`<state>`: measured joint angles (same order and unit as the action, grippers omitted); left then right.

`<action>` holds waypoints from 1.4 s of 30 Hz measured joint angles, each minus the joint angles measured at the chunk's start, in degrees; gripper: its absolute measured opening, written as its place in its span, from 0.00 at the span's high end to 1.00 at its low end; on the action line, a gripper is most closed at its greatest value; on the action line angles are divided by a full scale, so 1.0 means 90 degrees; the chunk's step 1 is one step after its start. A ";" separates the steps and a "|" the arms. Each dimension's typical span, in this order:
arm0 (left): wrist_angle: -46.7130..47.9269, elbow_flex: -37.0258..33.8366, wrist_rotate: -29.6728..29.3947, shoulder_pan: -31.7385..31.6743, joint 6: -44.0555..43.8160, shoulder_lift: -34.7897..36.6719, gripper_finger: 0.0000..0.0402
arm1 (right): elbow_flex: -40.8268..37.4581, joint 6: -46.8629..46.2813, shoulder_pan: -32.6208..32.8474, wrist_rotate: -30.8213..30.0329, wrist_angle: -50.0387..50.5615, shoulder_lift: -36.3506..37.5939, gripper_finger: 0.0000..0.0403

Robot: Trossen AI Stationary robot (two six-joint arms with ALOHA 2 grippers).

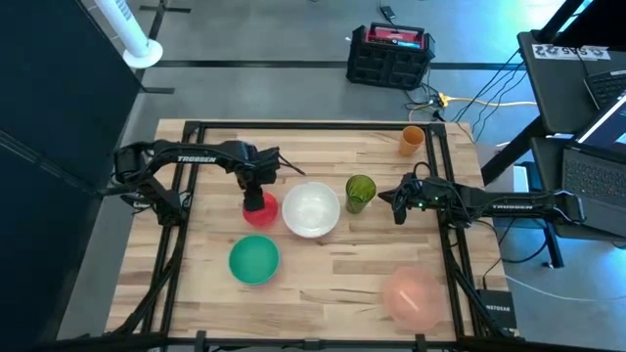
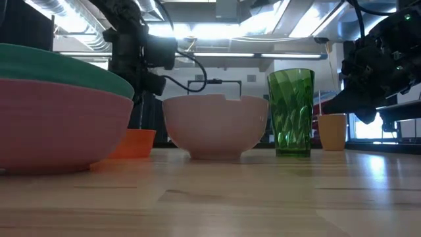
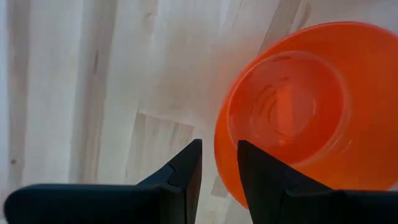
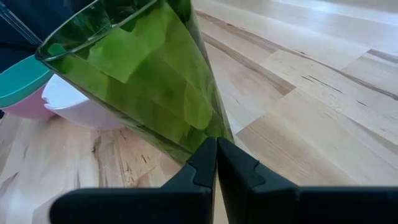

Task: Nest bowls inside each other
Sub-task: Stack the orange bowl on top of the blue bowl

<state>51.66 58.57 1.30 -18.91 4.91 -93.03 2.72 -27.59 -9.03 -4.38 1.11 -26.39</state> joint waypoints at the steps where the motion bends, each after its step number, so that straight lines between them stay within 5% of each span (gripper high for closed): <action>1: 0.0021 0.0024 -0.0001 0.0001 0.0035 0.0001 0.80 | 0.0000 0.0000 0.0000 0.0000 0.0002 0.0000 1.00; 18: 0.0395 0.0458 -0.0010 0.0022 0.0623 0.0056 1.00 | 0.0000 0.0004 0.0002 0.0002 0.0054 0.0000 1.00; 24: 0.1820 0.1557 -0.0012 0.0070 0.0467 0.0865 1.00 | 0.0000 0.0095 0.0001 0.0006 0.0053 0.0002 1.00; 30: 0.3242 0.2921 0.0003 0.1110 -0.0095 0.1046 1.00 | 0.0000 0.0096 0.0002 0.0099 0.0058 0.0002 1.00; 42: 0.2041 0.1973 0.0147 0.2807 -0.1452 0.0386 1.00 | 0.0000 0.0099 0.0002 0.0208 0.0050 0.0002 1.00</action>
<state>70.03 76.33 2.62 6.35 -8.15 -89.56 2.72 -26.70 -9.02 -2.50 1.56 -26.37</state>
